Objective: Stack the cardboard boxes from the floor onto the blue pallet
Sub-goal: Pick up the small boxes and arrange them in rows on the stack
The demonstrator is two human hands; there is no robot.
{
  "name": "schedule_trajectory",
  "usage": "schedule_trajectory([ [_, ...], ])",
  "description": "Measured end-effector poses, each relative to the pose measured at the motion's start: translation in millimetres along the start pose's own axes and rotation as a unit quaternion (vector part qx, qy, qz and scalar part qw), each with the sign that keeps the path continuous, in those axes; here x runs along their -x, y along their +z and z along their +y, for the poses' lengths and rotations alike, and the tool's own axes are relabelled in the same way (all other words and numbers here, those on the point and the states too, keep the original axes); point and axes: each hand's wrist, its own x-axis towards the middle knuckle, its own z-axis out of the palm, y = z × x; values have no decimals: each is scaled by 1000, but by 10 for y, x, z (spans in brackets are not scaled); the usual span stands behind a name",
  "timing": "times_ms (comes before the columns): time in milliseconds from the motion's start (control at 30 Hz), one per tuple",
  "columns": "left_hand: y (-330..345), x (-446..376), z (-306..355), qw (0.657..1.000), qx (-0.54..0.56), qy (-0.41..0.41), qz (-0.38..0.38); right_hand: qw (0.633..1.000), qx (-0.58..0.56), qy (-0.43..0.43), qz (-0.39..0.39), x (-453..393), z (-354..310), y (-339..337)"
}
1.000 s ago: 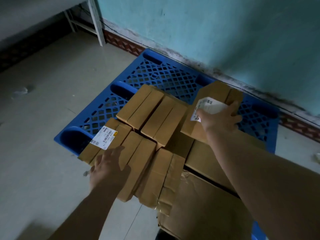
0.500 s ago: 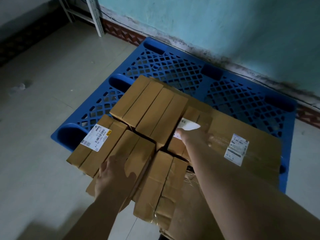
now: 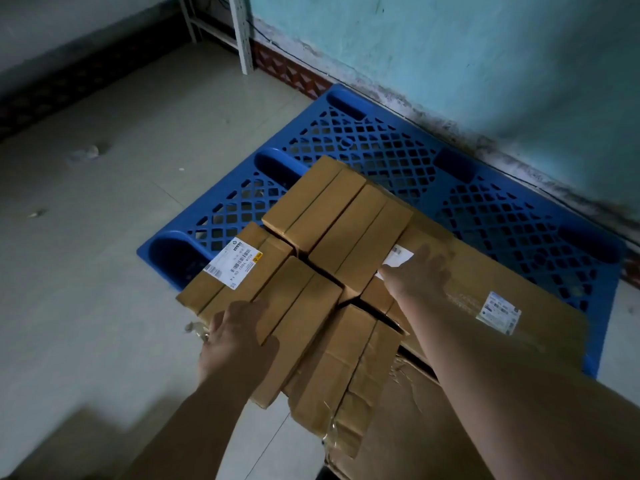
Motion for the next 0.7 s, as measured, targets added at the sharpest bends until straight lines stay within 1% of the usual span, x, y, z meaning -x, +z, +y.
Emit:
schedule_trajectory([
  [67,-112,50,-131,1000,20,-6,19,998,18,-53,6,129,-128,-66],
  [200,-348,185,-538,998,28,-16,54,987,-56,-153,0,488,-500,-100],
  [333,-596,452,-1098,994,49,-57,82,962,-33,-269,18,1085,-937,69],
  [433,-795,738,-1648,987,71,-103,104,932,-19,-361,-21,1708,-1285,401],
  [500,-912,940,-2061,981,74,-133,118,911,9,-410,-55,2172,-1482,691],
  [600,-1037,1284,-2705,967,93,-187,145,868,71,-480,-102,2898,-1697,1177],
  [700,-1097,1647,-3312,950,111,-240,169,829,109,-535,-125,3567,-1807,1658],
])
